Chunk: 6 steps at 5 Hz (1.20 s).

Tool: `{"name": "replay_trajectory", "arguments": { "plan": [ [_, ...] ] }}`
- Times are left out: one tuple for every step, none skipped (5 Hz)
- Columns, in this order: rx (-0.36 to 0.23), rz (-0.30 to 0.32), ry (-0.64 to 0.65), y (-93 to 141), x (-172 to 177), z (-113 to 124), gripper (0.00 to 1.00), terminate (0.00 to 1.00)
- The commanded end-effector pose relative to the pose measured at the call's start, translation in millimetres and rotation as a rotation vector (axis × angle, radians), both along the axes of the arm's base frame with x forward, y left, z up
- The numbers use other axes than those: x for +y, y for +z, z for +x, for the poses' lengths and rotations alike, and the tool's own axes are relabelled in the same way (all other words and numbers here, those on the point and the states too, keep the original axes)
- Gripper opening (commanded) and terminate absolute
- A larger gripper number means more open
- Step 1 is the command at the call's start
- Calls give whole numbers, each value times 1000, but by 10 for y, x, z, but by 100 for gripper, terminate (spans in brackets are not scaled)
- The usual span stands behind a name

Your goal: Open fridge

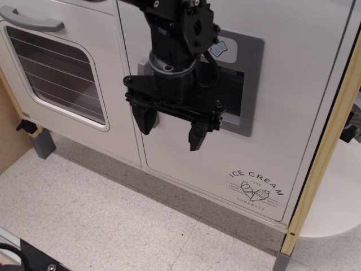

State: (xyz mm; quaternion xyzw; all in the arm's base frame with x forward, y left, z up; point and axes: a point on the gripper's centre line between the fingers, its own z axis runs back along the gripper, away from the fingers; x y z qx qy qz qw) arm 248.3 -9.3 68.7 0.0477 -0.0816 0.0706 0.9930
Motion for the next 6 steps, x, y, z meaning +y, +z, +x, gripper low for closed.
{"name": "replay_trajectory", "arguments": {
  "plan": [
    [0,0,0,0,0,0,100,0],
    [-35,33,-20,-144,244,79,100,0],
    [-117,60,-60,-219,509,162,100,0],
    [-209,74,-57,-154,792,237,100,0],
    [-267,77,-46,-107,1026,353,100,0],
    [-317,102,-74,-141,1138,510,100,0]
  ]
}}
